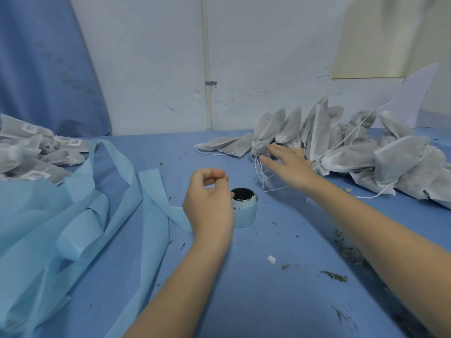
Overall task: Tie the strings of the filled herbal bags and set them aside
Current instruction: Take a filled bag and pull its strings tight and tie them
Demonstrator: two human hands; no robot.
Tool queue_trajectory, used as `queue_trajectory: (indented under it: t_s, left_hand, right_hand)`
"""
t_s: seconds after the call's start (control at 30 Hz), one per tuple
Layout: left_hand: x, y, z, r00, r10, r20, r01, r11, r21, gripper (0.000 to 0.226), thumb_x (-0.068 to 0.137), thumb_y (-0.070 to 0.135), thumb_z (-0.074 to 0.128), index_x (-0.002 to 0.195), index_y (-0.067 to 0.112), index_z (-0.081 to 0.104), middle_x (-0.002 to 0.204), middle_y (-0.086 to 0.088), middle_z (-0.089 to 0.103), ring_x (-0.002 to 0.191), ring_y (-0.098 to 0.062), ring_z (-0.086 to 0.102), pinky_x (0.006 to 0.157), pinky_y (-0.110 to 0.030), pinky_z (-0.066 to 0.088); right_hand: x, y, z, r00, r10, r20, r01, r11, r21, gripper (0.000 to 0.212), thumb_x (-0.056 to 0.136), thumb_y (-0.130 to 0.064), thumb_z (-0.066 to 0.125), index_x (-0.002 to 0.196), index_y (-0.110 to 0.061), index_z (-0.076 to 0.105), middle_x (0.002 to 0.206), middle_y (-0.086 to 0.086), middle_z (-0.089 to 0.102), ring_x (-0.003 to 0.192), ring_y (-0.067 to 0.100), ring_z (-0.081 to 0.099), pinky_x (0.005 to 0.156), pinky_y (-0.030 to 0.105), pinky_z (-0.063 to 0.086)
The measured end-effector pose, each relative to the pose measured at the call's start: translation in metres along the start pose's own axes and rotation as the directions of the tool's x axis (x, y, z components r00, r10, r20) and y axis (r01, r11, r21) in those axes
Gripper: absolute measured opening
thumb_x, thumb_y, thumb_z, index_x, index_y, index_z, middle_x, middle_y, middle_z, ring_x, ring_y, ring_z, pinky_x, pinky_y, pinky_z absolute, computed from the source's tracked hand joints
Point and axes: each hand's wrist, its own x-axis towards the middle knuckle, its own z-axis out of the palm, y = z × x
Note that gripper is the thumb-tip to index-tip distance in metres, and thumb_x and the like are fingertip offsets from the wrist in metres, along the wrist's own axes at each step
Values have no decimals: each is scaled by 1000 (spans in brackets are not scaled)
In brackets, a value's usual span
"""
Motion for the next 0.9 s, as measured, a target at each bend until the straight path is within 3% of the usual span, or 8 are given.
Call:
queue_trajectory:
  t_s: [0.2,0.3,0.37,0.43,0.53,0.73,0.83,0.9]
  left_hand:
    - [-1,0,2,997,43,56,-47,996,78,26,85,2,52,75,26,55,82,12,63,71,-20,63,79,-39,51]
    - [-4,-2,2,971,149,189,-184,965,185,28,82,0,52,87,27,56,93,13,63,75,-7,61,78,-29,47]
    - [-6,-4,3,909,238,343,-335,906,260,37,81,5,59,107,31,57,109,12,57,79,3,53,79,-18,43]
    - [-10,-5,3,798,308,519,-503,814,290,52,80,16,68,122,41,51,122,17,45,97,-1,42,87,-14,36]
    - [-20,-2,5,634,343,693,-639,737,219,41,81,31,64,112,53,49,125,28,40,110,-1,30,95,-6,24]
    - [-31,3,6,583,267,767,-472,880,52,21,71,36,47,83,33,64,104,27,62,113,3,46,95,-8,29]
    - [-39,2,9,547,251,799,-412,911,-4,27,73,45,57,79,19,62,92,12,66,96,-2,56,86,-16,38]
    - [-45,2,11,570,244,784,-420,907,23,30,74,45,62,73,15,58,79,1,63,75,-7,54,71,-19,40]
  right_hand:
    - [-73,-24,-36,991,-118,67,100,970,220,51,95,-47,45,145,-35,39,148,-23,34,137,-3,14,115,27,14]
    - [-111,-32,-52,980,-172,103,115,904,412,46,90,-52,49,136,-44,48,138,-36,41,132,-16,24,106,17,25]
    - [-134,-35,-58,966,-220,137,113,832,543,40,90,-52,54,128,-42,56,132,-33,51,129,-13,35,103,21,31]
    - [-152,-37,-59,958,-251,137,106,757,645,41,85,-46,56,124,-34,61,131,-21,58,127,-2,45,106,32,35]
    - [-164,-39,-60,963,-252,95,88,628,773,45,83,-42,50,119,-20,66,129,-4,63,123,11,53,106,47,34]
    - [-159,-32,-72,972,-218,84,-13,305,952,45,86,-41,50,117,-13,67,126,1,65,111,8,59,88,27,49]
    - [-155,-24,-77,994,-63,94,-87,114,990,45,86,-39,47,107,-9,73,119,7,68,106,12,63,86,27,54]
    - [-152,-19,-78,993,59,106,-108,20,994,34,81,-33,57,89,-7,78,98,8,73,90,16,69,77,27,57]
